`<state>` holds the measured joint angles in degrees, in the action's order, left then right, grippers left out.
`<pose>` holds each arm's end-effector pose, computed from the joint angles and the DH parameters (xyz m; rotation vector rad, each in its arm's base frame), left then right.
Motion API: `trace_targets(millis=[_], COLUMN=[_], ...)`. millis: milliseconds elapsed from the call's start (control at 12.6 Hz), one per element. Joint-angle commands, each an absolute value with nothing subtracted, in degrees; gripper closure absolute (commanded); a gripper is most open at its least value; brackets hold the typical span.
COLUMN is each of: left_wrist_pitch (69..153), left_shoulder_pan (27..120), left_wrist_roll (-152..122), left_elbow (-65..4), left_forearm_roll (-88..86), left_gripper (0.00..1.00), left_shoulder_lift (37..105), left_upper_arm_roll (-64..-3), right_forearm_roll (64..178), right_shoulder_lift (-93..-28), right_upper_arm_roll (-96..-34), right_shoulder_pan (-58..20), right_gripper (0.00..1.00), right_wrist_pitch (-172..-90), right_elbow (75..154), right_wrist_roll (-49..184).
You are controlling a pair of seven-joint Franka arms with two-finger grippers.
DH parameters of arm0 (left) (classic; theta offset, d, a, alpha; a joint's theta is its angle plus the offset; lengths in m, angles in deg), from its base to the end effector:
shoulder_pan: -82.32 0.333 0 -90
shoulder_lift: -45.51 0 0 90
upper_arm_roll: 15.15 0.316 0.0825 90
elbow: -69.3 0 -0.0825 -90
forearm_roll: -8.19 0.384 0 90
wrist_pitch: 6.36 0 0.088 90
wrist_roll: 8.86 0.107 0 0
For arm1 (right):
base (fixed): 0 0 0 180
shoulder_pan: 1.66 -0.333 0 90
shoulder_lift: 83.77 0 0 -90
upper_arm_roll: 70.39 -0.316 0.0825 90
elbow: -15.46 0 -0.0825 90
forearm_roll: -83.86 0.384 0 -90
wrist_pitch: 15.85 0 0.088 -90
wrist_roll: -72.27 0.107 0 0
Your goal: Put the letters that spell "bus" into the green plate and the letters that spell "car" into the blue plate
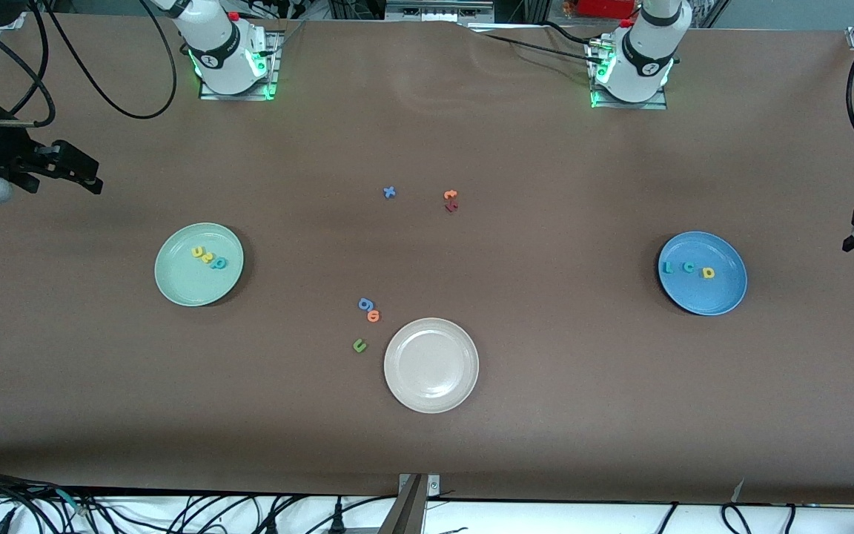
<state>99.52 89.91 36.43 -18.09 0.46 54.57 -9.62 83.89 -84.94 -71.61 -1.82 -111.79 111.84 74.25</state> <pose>0.6134 0.1274 0.5807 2.9923 -0.8245 0.3138 0.5551 0.0135 0.5920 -3.1410 0.0165 -0.0200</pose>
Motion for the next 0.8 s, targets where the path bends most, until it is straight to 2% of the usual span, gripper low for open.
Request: trace_targets(millis=[0, 477, 716], left_wrist_pitch=[96.8, 87.5, 88.2], left_shoulder_pan=[91.9, 91.6, 90.8], left_wrist_roll=[35.0, 10.3, 1.1], left_elbow=[-17.4, -18.8, -25.4], left_forearm_roll=[-0.5, 2.1, 2.1], left_gripper=[0.00, 0.00, 0.00], left_shoulder_lift=[54.0, 51.1, 45.2], left_upper_arm_roll=[-9.6, -9.3, -9.9], right_forearm_roll=[84.4, 84.4, 84.4], right_shoulder_lift=[-85.3, -85.4, -85.4], right_upper_arm_roll=[-71.1, -71.1, -71.1], right_shoulder_pan=[-2.3, -2.3, -2.3], right_gripper=[0.00, 0.00, 0.00], right_wrist_pitch=[-111.7, -111.7, -111.7], right_elbow=[111.8, 111.8, 111.7], right_wrist_roll=[73.8, 73.9, 73.9])
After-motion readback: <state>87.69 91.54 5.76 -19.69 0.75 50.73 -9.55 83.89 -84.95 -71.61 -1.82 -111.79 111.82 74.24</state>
